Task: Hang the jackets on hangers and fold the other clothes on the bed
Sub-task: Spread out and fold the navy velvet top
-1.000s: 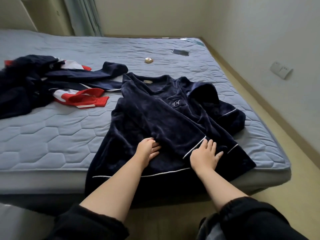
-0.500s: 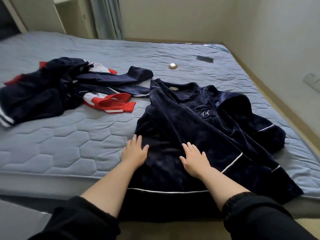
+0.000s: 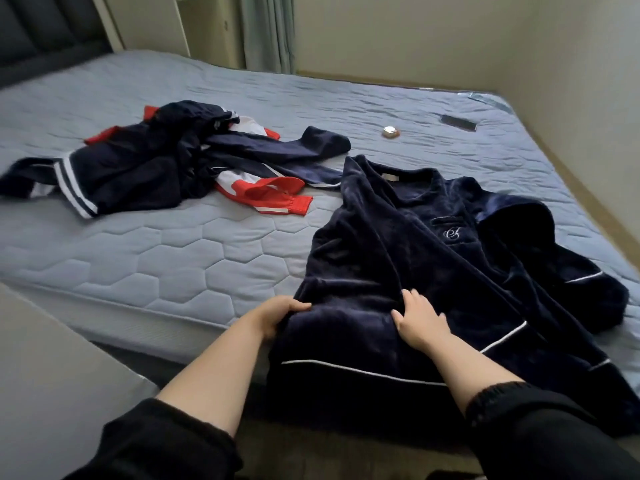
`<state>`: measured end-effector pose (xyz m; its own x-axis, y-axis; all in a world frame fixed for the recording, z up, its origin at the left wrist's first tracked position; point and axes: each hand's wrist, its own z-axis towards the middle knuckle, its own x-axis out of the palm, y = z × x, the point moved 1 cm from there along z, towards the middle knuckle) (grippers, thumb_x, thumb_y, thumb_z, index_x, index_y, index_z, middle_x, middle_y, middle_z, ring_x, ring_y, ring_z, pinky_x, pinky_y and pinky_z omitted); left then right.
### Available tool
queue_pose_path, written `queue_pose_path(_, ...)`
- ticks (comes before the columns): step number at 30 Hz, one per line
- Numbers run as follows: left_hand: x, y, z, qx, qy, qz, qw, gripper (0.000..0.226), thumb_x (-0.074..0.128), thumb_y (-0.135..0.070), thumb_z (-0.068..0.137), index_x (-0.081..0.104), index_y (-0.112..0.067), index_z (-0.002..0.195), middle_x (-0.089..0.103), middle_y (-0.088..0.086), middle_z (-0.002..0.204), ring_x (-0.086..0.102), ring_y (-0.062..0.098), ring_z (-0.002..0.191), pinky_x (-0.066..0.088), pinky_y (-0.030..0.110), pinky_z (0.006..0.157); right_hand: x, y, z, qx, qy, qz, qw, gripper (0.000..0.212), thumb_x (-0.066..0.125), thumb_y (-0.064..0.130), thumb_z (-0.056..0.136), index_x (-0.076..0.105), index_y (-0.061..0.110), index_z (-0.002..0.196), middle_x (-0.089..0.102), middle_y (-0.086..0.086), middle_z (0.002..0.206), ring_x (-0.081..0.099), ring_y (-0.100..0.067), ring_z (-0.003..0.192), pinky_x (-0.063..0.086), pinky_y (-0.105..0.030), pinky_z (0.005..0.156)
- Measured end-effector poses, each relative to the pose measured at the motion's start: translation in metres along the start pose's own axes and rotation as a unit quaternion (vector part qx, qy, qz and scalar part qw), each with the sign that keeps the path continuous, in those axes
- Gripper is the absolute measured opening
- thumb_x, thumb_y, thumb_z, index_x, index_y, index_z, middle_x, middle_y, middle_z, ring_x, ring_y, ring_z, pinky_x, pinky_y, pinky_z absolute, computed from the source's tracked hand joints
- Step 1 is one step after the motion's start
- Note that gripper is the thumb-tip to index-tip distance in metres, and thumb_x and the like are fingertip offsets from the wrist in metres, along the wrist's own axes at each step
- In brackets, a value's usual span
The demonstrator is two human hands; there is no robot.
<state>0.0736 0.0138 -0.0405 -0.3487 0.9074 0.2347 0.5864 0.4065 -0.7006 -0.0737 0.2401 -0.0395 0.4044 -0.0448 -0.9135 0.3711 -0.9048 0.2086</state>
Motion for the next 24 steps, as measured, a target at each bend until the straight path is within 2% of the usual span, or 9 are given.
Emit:
queue_pose_path(2,-0.006,0.01,-0.002,-0.036,-0.015,-0.059,0.998,0.025,0.05,-0.01,0.087,0.071,-0.002,0.075,0.069,0.012,0.069,0.067,0.023,0.06,0.053,0.029,0.064,0.0,-0.001,0.001,-0.002,-0.001,0.005,1.0,0.06,0.035,0.041,0.1,0.015,0.019,0.152,0.008,0.001,0.161,0.011,-0.017,0.147,0.018,-0.055,0.114)
queue_pose_path(5,0.007,0.004,-0.012,-0.047,-0.11,0.126,0.985,0.008,0.052,-0.012,0.071,0.058,-0.005,0.072,0.057,0.012,0.062,0.055,0.026,0.056,0.038,0.026,0.053,0.0,-0.001,-0.001,-0.014,-0.013,0.0,1.0,0.059,0.036,0.041,0.1,0.018,0.018,0.151,0.012,0.0,0.16,0.016,-0.018,0.145,0.021,-0.055,0.113)
queue_pose_path(6,0.014,-0.003,-0.011,-0.032,-0.157,0.237,0.958,0.013,0.051,-0.012,0.072,0.06,-0.004,0.08,0.06,0.015,0.072,0.058,0.03,0.066,0.037,0.027,0.056,0.0,-0.001,-0.002,-0.017,-0.017,0.001,1.0,0.059,0.037,0.041,0.099,0.019,0.018,0.151,0.014,0.0,0.159,0.018,-0.019,0.145,0.021,-0.055,0.113)
queue_pose_path(8,0.024,-0.018,-0.006,0.025,-0.287,0.45,0.846,0.031,0.049,-0.015,0.079,0.062,-0.006,0.106,0.064,0.017,0.107,0.061,0.035,0.098,0.042,0.031,0.072,-0.002,-0.001,-0.003,-0.023,-0.02,-0.003,1.0,0.058,0.037,0.042,0.099,0.023,0.017,0.149,0.022,-0.001,0.156,0.024,-0.021,0.142,0.024,-0.054,0.11)
queue_pose_path(12,0.043,-0.036,0.005,0.304,-0.367,0.531,0.701,0.051,0.04,-0.009,0.072,0.056,-0.009,0.121,0.058,0.013,0.112,0.052,0.034,0.105,0.044,0.04,0.09,-0.009,0.0,0.004,-0.042,-0.043,-0.052,0.997,0.049,0.034,0.05,0.097,0.044,0.016,0.131,0.046,-0.004,0.133,0.041,-0.025,0.126,0.037,-0.046,0.097)
queue_pose_path(14,0.056,-0.046,0.016,0.382,-0.326,0.457,0.734,0.041,0.043,-0.002,0.074,0.065,-0.006,0.108,0.064,0.011,0.101,0.056,0.029,0.098,0.045,0.036,0.088,-0.019,0.004,0.011,-0.055,-0.068,-0.061,0.994,0.049,0.032,0.05,0.098,0.052,0.014,0.124,0.052,-0.006,0.125,0.046,-0.026,0.119,0.039,-0.043,0.093)
queue_pose_path(19,0.079,-0.076,0.06,0.194,-0.244,0.026,0.95,0.03,0.044,-0.008,0.094,0.06,-0.001,0.12,0.066,0.005,0.093,0.061,0.019,0.086,0.046,0.03,0.078,-0.045,0.01,0.04,-0.098,-0.163,-0.009,0.982,0.04,0.038,0.04,0.098,0.062,0.011,0.111,0.056,-0.008,0.116,0.049,-0.027,0.112,0.041,-0.038,0.091)
queue_pose_path(21,0.078,-0.087,0.074,0.121,-0.185,-0.116,0.968,0.038,0.045,-0.022,0.099,0.049,-0.005,0.133,0.059,0.013,0.119,0.056,0.026,0.111,0.041,0.034,0.088,-0.049,0.014,0.052,-0.116,-0.167,-0.009,0.979,0.043,0.04,0.04,0.098,0.055,0.013,0.127,0.048,-0.009,0.134,0.042,-0.027,0.124,0.035,-0.039,0.101)
queue_pose_path(24,0.073,-0.101,0.093,0.096,-0.15,-0.221,0.959,0.046,0.052,-0.031,0.096,0.046,-0.009,0.136,0.05,0.014,0.136,0.047,0.028,0.127,0.037,0.036,0.094,-0.039,0.013,0.071,-0.09,-0.005,-0.008,0.996,0.059,0.032,0.05,0.099,0.021,0.025,0.151,0.011,-0.006,0.16,0.009,-0.024,0.147,0.013,-0.053,0.114)
